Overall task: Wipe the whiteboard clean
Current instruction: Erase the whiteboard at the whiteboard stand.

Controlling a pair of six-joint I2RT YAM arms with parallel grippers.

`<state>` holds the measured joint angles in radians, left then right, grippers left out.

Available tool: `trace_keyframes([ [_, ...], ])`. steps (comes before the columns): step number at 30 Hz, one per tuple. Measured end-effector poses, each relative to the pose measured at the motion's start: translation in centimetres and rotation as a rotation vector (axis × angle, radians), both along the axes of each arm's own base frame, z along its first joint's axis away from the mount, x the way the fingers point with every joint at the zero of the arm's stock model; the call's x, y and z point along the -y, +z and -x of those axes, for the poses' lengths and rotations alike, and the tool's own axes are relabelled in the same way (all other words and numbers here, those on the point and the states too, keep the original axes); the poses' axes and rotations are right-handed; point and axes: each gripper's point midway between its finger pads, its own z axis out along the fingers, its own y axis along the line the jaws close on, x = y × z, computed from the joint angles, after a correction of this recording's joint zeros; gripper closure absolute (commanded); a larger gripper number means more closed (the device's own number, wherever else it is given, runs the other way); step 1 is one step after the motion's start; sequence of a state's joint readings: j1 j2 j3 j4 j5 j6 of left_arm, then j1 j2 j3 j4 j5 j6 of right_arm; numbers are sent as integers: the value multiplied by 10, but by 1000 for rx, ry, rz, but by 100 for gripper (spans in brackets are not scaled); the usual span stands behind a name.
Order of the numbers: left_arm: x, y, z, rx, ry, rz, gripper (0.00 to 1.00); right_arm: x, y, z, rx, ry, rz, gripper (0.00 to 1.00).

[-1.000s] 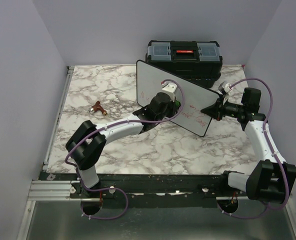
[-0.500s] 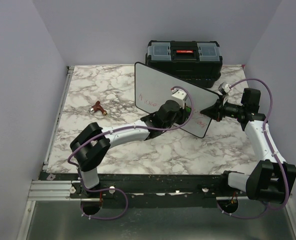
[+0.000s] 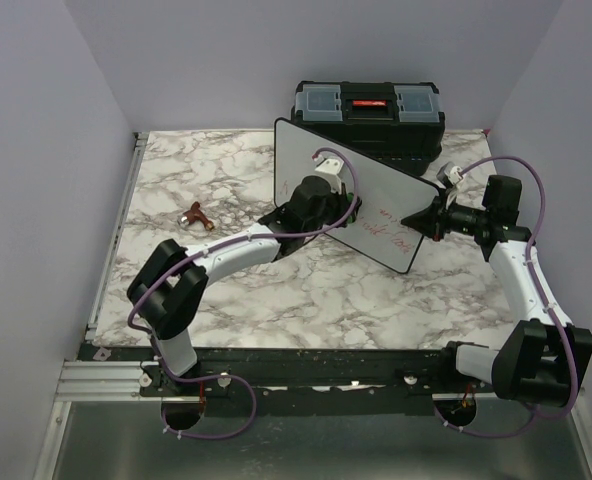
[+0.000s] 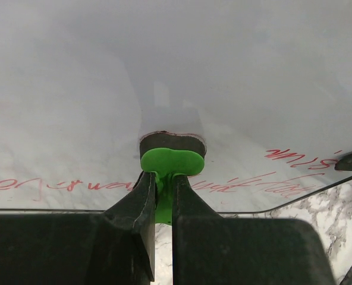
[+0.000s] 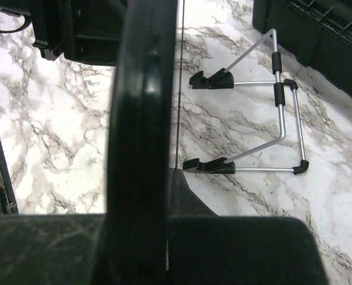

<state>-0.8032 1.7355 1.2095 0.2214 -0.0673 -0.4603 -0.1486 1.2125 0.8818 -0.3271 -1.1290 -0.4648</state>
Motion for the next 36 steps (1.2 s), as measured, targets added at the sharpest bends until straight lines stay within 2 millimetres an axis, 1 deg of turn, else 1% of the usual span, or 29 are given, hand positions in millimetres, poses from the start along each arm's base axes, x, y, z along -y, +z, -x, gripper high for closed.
trace_keyframes([
  [5,2,0,2,2,-4,0,100,0,0,0,0,-1,0,100],
  [9,12,1,11,13,-4,-8,100,1,0,0,0,-2,0,99],
  [15,45,3,36,24,-48,17,100,1,0,0,0,-2,0,99],
  [18,53,1,43,20,-63,22,100,0,0,1,-5,1,-4,99],
  [20,54,0,44,20,-65,23,100,0,0,1,-5,2,-4,99],
  [25,49,-3,38,-1,-62,64,100,0,0,1,-5,2,-4,99],
  [27,42,-8,35,-15,-59,81,100,0,0,1,-5,2,-4,99],
  [28,37,-12,33,-26,-53,82,100,0,0,1,-5,2,-4,99],
  [30,19,-24,24,-49,-23,75,100,0,0,1,-5,2,-4,99],
  [33,-3,-36,10,-72,23,61,100,0,0,1,-5,2,-4,99],
  [36,-4,-36,9,-76,24,63,100,0,0,1,-3,4,-3,99],
])
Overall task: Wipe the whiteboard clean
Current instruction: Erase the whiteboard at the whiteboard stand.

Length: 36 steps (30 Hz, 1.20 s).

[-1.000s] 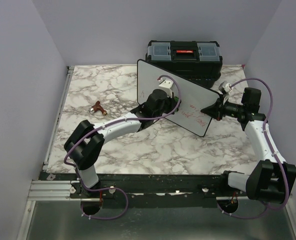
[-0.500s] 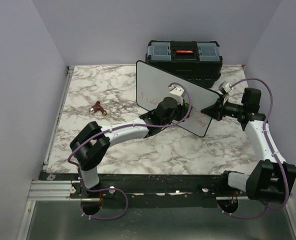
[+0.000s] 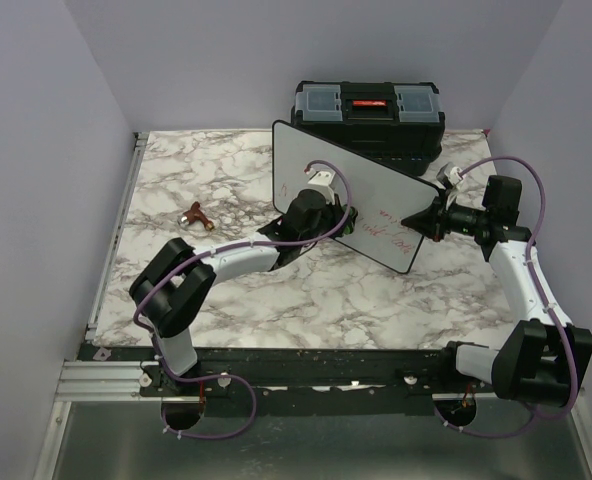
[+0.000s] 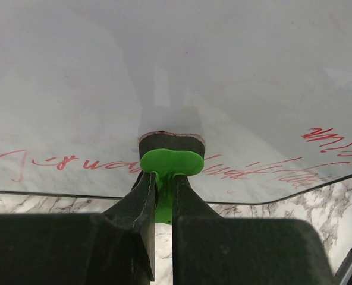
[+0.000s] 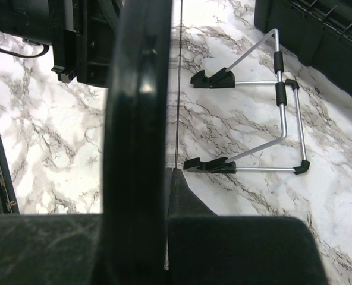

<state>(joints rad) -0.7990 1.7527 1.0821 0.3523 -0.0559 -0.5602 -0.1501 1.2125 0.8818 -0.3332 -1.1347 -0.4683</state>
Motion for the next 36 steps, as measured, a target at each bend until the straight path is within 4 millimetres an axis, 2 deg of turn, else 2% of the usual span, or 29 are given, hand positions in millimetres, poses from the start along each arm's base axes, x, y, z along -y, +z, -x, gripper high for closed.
trace_keyframes([
  [11,14,6,11,-8,-11,-42,100,0,0,0,4,1,2,99],
  [19,64,37,41,41,-106,-2,100,0,0,0,5,1,2,99],
  [23,81,43,53,53,-141,14,100,0,0,0,3,2,1,100],
  [29,81,41,51,56,-137,17,100,0,0,1,-1,4,-1,99],
  [36,66,39,40,39,-151,34,100,0,0,1,-1,3,-1,99],
])
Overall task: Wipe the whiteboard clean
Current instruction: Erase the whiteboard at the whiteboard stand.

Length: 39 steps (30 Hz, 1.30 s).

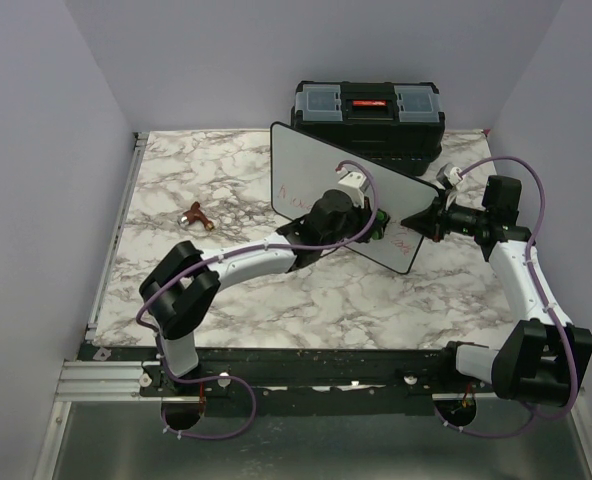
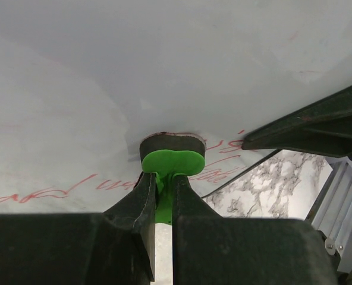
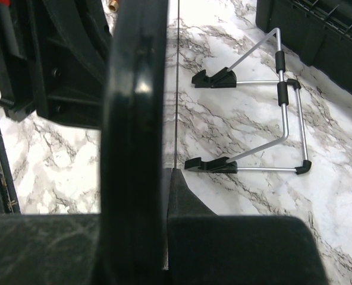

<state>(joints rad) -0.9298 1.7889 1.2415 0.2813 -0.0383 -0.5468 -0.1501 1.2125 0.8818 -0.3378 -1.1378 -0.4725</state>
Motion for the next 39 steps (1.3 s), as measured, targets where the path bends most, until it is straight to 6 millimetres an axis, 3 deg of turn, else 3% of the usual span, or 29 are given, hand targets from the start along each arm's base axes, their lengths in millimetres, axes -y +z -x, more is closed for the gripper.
trace_keyframes([
  [5,-15,2,-12,-9,11,-9,100,0,0,0,2,0,1,99],
  [10,-15,4,-12,-11,8,-10,100,0,0,-1,3,-1,1,99],
  [32,35,-5,23,30,7,-64,100,3,0,-2,11,-7,5,99],
  [39,30,-6,15,36,33,-70,100,3,0,-2,20,-5,10,99],
])
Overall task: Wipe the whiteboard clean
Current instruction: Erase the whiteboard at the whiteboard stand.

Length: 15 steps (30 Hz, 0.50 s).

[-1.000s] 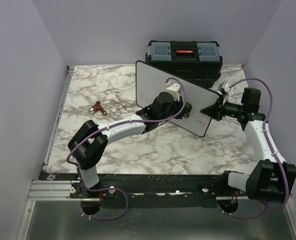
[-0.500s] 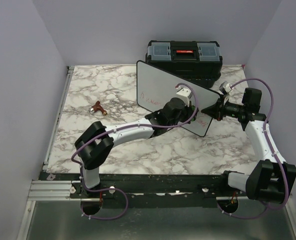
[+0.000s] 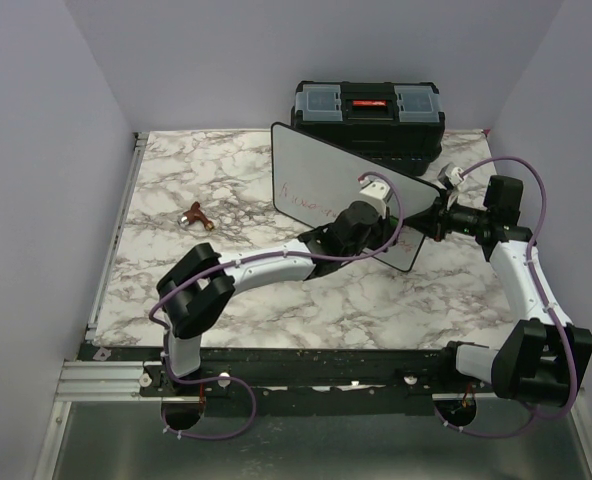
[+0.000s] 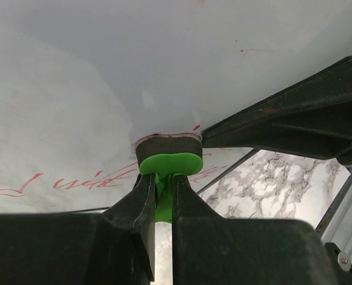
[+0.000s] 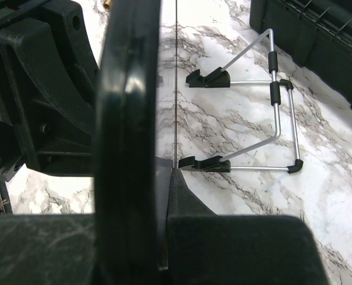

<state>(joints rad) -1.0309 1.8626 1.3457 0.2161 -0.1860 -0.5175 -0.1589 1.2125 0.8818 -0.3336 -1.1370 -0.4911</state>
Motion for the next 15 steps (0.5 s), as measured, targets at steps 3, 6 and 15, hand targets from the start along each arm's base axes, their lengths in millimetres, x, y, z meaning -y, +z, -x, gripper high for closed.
trace_keyframes([
  [3,-2,0,-2,-4,-11,0,100,0,0,-1,1,0,1,99],
  [6,-7,1,-5,-10,-39,-3,100,0,0,-1,2,1,2,99],
  [15,-19,0,-15,-17,-52,-32,100,-1,0,-3,12,0,8,99],
])
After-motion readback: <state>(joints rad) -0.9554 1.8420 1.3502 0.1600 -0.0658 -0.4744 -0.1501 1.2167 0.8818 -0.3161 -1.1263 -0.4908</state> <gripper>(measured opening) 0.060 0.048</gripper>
